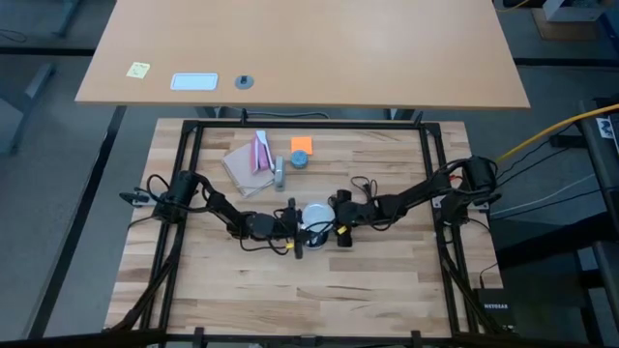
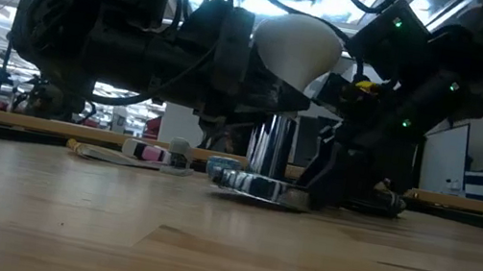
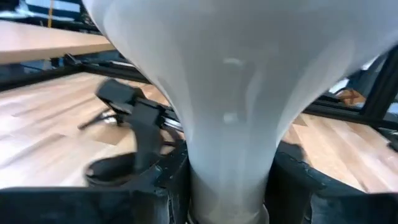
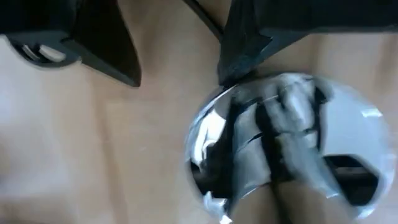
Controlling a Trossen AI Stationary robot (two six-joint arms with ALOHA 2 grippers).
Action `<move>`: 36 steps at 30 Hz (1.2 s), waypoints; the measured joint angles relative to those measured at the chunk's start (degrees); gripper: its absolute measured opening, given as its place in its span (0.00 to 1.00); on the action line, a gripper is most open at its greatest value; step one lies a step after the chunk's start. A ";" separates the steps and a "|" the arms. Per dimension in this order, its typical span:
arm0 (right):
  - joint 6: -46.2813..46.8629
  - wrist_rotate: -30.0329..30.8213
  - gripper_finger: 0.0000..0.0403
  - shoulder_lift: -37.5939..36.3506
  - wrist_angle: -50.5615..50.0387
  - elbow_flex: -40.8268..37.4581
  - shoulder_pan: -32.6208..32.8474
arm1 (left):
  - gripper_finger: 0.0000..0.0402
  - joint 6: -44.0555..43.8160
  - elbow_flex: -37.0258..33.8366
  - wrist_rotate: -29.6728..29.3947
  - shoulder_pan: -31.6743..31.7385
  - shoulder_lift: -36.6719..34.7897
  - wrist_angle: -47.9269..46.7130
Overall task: Screw lightbulb
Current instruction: Remove the white lightbulb from the silver lamp
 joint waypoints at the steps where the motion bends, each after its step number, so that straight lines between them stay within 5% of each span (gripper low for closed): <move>1: 0.79 -1.30 0.56 -0.06 -0.20 0.00 -0.02 | 0.38 0.41 0.02 -0.32 0.00 0.00 -0.02; 9: 6.14 -11.27 0.56 0.07 1.82 -0.18 0.05 | 0.36 3.13 0.02 -2.14 0.11 0.00 -0.30; 15: 10.93 -13.35 0.56 0.42 8.96 -0.56 0.52 | 0.37 3.25 -0.02 -3.72 0.11 0.00 -0.09; 25: 13.88 -12.00 0.56 0.48 12.11 -0.47 4.74 | 0.38 3.32 -0.02 -3.87 0.15 -0.07 -0.34; 36: 13.98 -1.71 0.56 0.28 17.51 -0.28 10.18 | 0.38 3.39 -0.13 -4.03 0.25 -0.35 -0.27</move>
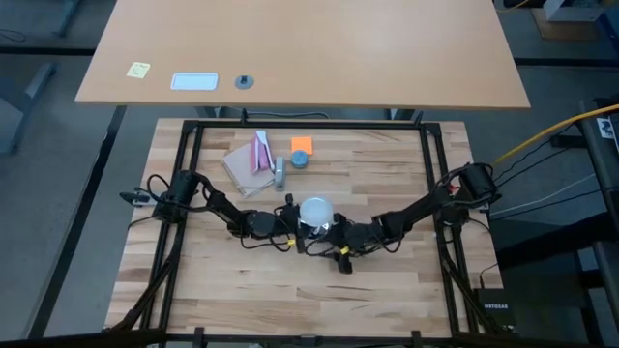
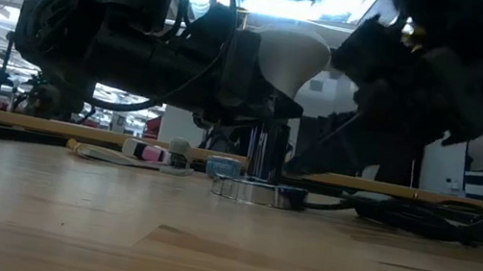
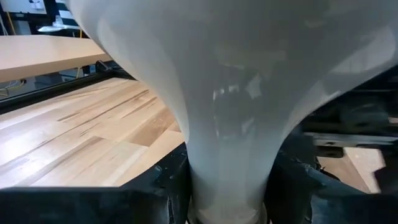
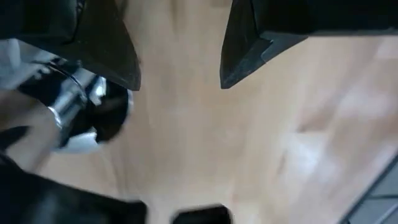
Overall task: Screw lightbulb
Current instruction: Remove the white lightbulb from the silver lamp
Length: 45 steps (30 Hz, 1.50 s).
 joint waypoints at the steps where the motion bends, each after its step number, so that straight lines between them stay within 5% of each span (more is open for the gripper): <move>1: 0.42 0.79 0.56 0.00 0.86 0.00 0.49 | 0.38 -0.09 0.00 0.03 0.01 0.01 0.08; 7: 0.60 10.21 0.56 -2.26 1.52 0.00 3.21 | 0.38 -0.29 -0.02 0.28 -0.03 0.00 0.75; 18: -0.41 36.32 0.56 -11.41 -17.86 0.00 2.17 | 0.38 -2.66 0.00 0.92 -0.99 0.00 1.28; 30: 4.42 23.28 0.56 -1.16 -15.18 0.00 -5.37 | 0.38 -4.19 0.04 0.90 -0.97 -0.09 1.37; 45: 8.24 18.05 0.56 -0.07 -12.70 4.37 1.44 | 0.38 -3.00 0.20 0.63 -0.72 -0.35 0.50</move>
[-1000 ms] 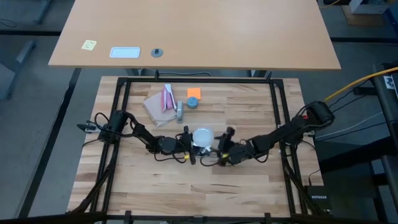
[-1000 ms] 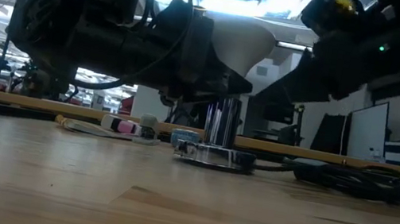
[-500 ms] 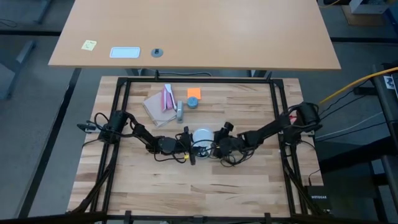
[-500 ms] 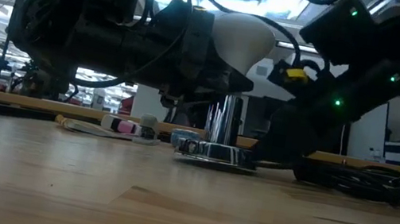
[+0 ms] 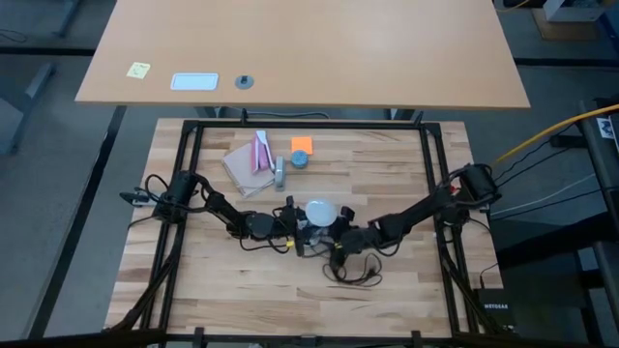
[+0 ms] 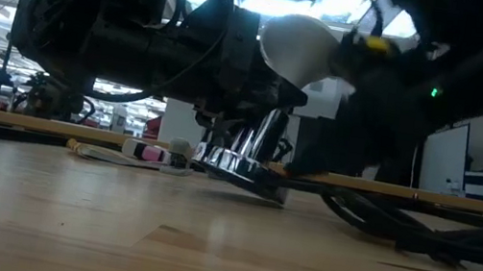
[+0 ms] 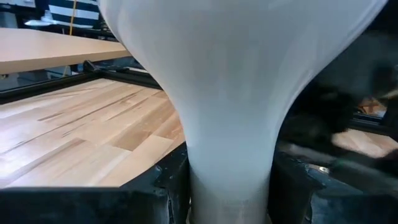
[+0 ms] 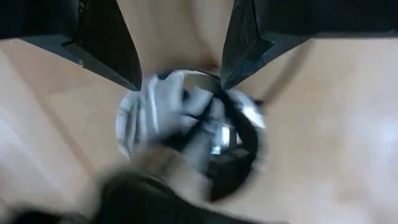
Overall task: Screw lightbulb
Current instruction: Remove the white lightbulb from the silver lamp
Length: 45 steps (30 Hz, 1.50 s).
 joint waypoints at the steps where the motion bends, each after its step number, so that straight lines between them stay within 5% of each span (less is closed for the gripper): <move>1: -0.03 0.21 0.56 0.02 0.00 0.62 0.41 | 0.38 0.03 0.00 0.02 0.02 0.00 -0.10; 7: -2.94 4.97 0.56 -0.29 -1.60 3.53 1.97 | 0.38 -0.57 0.00 -0.11 0.02 0.00 -0.05; 14: 2.55 7.75 0.56 -3.56 -16.69 6.02 3.34 | 0.38 0.10 -0.04 -0.09 0.21 0.11 0.76; 21: 3.70 8.22 0.56 -2.87 -16.37 8.36 6.80 | 0.38 -1.25 0.27 -0.59 2.15 0.32 0.69; 31: 11.93 11.98 0.56 3.02 -18.11 8.57 7.17 | 0.38 0.53 3.37 0.08 3.22 0.35 0.22; 39: 28.99 17.33 0.56 6.12 -31.67 8.77 7.38 | 0.38 0.17 3.39 0.12 2.49 0.26 -3.96; 45: 30.28 20.18 0.56 6.21 -35.08 8.68 7.02 | 0.38 -0.18 3.50 0.30 2.27 0.15 -7.25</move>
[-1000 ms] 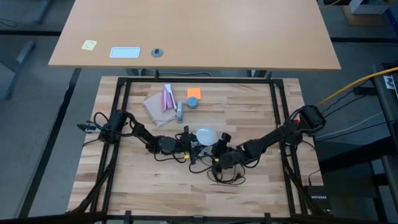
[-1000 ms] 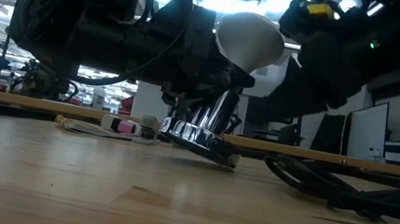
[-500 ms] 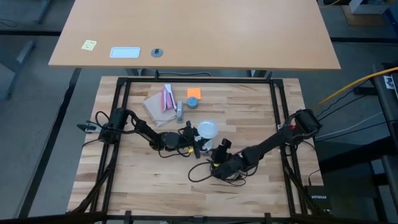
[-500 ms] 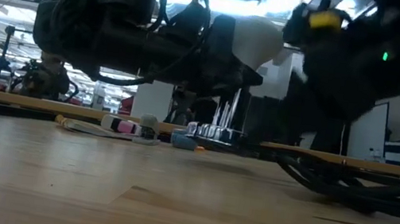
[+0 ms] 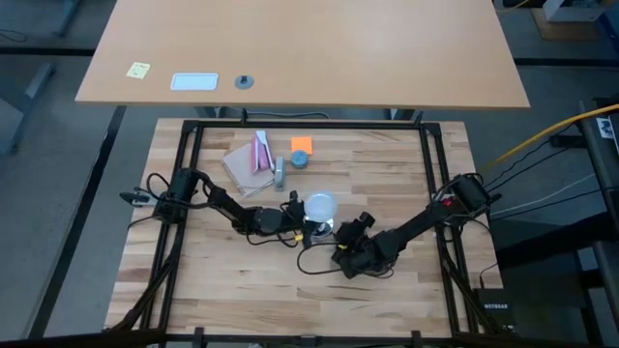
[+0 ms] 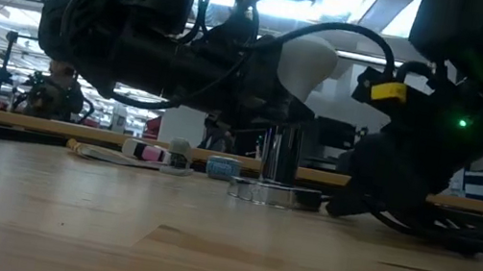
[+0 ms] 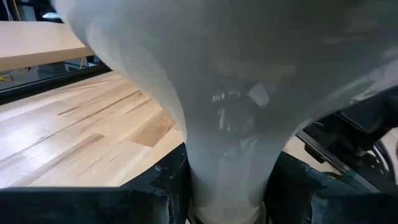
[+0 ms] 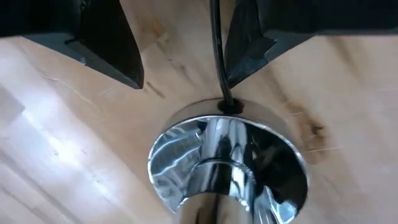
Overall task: Screw lightbulb
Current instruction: Remove the white lightbulb from the silver lamp
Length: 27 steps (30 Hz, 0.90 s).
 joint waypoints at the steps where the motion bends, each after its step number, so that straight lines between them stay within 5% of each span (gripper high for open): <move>1: 0.01 0.05 0.56 0.00 -0.44 0.00 -0.14 | 0.38 -0.18 0.04 -0.04 -0.11 -0.02 -0.31; 27: -0.25 -0.61 0.56 0.04 -4.74 -0.07 -1.63 | 0.38 -2.24 -0.04 0.89 -0.31 0.02 -0.53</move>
